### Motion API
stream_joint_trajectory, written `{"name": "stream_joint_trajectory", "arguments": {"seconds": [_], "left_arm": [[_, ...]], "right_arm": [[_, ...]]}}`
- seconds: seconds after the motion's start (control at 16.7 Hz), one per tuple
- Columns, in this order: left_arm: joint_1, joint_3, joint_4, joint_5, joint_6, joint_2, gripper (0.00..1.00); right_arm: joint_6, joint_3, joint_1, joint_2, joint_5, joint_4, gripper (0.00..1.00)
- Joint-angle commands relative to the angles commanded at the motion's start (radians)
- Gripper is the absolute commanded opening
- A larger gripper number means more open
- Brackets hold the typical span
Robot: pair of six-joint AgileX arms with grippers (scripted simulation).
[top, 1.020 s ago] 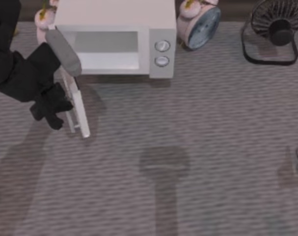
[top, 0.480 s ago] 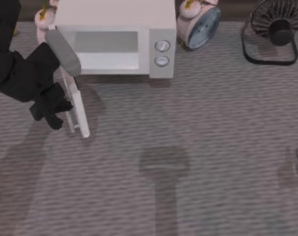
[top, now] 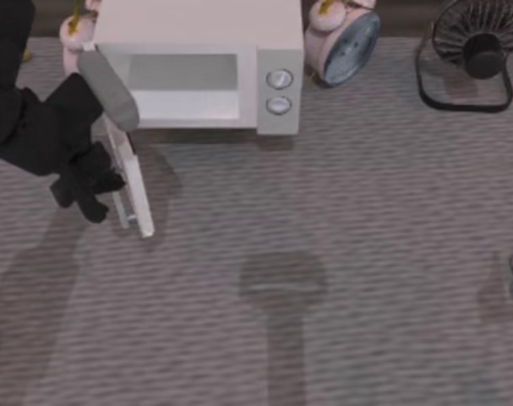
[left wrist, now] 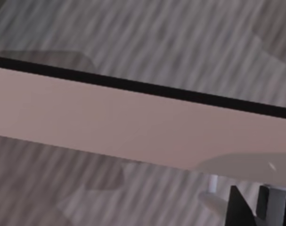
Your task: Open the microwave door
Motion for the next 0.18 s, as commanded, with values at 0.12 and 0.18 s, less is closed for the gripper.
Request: {"name": "stream_joint_trajectory", "arguments": {"seconds": [0.12,0.18], "left_arm": [[0.000,0.000,0.000,0.000,0.000,0.000,0.00],[0.000,0.000,0.000,0.000,0.000,0.000,0.00]], "right_arm": [[0.000,0.000,0.000,0.000,0.000,0.000,1.00],[0.000,0.000,0.000,0.000,0.000,0.000,1.00]]}}
